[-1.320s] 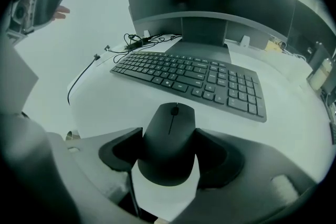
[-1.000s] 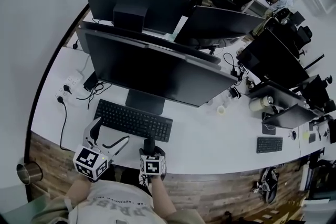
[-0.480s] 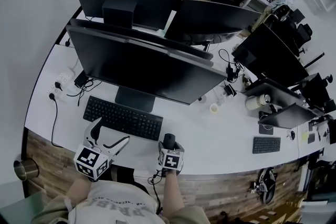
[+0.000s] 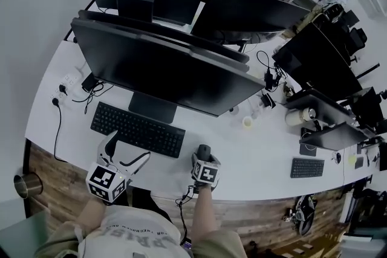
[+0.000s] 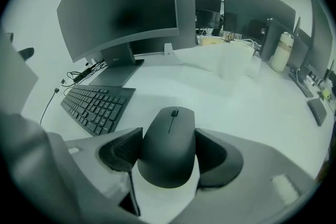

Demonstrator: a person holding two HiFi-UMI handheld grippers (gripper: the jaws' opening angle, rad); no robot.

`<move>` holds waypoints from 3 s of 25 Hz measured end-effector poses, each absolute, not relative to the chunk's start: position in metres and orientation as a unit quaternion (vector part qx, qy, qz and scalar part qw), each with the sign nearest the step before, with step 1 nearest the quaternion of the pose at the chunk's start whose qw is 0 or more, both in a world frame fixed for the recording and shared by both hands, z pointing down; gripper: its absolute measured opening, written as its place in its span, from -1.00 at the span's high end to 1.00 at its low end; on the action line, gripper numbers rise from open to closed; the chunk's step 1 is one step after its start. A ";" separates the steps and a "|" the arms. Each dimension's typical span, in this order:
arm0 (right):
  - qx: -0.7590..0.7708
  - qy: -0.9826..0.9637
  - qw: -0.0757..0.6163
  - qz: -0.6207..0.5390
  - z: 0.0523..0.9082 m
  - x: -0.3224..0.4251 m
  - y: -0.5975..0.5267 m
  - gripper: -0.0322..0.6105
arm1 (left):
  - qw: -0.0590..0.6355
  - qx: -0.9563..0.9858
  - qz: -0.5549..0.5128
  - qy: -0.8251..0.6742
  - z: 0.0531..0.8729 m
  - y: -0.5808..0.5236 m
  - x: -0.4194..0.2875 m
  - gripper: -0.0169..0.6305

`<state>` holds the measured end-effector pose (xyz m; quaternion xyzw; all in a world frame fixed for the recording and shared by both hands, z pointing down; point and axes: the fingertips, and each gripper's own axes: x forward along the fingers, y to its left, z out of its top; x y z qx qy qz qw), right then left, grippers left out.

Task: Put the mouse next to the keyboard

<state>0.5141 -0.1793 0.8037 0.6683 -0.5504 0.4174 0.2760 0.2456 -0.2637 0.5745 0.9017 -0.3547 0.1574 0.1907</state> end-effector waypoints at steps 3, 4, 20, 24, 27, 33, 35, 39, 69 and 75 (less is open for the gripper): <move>0.663 -0.551 0.274 0.427 0.809 0.517 -0.181 -0.08 | 0.194 0.900 0.158 -0.356 0.577 -0.266 0.250 -0.46; 0.661 -0.552 0.273 0.429 0.810 0.518 -0.181 -0.08 | 0.194 0.900 0.158 -0.356 0.578 -0.266 0.252 -0.46; 0.655 -0.560 0.290 0.416 0.820 0.516 -0.179 -0.12 | 0.196 0.904 0.171 -0.340 0.585 -0.265 0.261 -0.46; 0.685 -0.572 0.246 0.377 0.795 0.521 -0.185 -0.14 | 0.191 0.907 0.168 -0.335 0.579 -0.267 0.256 -0.46; 0.714 -0.591 0.196 0.321 0.750 0.518 -0.194 -0.14 | 0.183 0.911 0.164 -0.332 0.572 -0.270 0.251 -0.46; 0.754 -0.627 0.070 0.182 0.627 0.491 -0.199 -0.14 | 0.164 0.926 0.134 -0.312 0.548 -0.276 0.253 -0.45; 0.760 -0.632 0.035 0.148 0.593 0.475 -0.195 -0.14 | 0.151 0.933 0.119 -0.303 0.534 -0.278 0.254 -0.45; 0.757 -0.648 0.016 0.088 0.543 0.438 -0.183 -0.13 | 0.123 0.945 0.102 -0.284 0.514 -0.275 0.257 -0.45; 0.800 -0.597 -0.028 -0.061 0.414 0.373 -0.107 0.89 | 0.017 0.969 -0.021 -0.246 0.422 -0.223 0.231 0.91; 0.814 -0.576 -0.026 -0.067 0.409 0.379 -0.099 0.90 | 0.015 0.969 -0.024 -0.245 0.418 -0.220 0.229 0.91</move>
